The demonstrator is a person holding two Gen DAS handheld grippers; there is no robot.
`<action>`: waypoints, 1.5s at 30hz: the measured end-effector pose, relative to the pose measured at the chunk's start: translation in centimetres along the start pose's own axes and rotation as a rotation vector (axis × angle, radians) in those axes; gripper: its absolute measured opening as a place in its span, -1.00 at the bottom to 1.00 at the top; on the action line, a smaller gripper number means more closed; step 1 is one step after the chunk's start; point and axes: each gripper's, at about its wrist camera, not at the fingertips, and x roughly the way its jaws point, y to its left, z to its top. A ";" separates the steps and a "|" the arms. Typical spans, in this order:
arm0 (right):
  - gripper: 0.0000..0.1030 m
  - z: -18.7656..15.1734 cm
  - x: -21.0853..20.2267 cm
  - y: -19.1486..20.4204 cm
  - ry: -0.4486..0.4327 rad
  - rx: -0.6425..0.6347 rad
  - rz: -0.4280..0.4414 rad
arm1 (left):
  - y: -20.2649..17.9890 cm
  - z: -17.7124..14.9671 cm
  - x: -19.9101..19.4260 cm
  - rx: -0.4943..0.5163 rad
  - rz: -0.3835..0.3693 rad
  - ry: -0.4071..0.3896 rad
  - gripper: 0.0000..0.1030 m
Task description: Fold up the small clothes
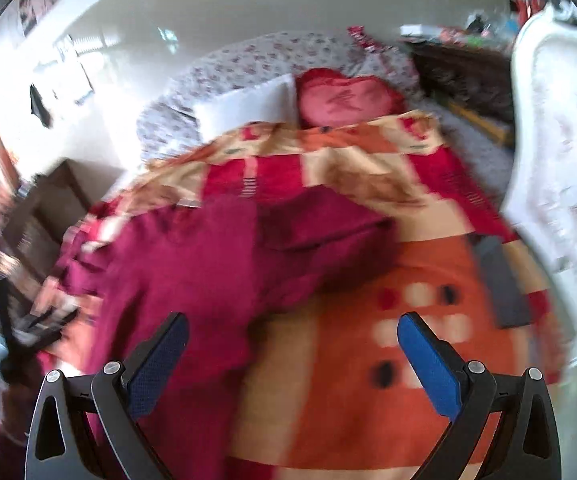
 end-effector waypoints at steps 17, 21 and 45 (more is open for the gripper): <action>0.99 0.9 5.6 12.1 -0.007 -0.098 -0.030 | -1.1 2.2 -2.2 -0.018 0.001 -0.035 0.79; 1.00 1.1 6.6 12.9 0.004 -0.094 -0.055 | -1.1 2.5 -2.3 -0.019 0.004 -0.037 0.79; 1.00 1.2 9.1 13.4 0.031 -0.105 -0.105 | -1.2 3.0 -1.0 -0.019 0.010 -0.013 0.79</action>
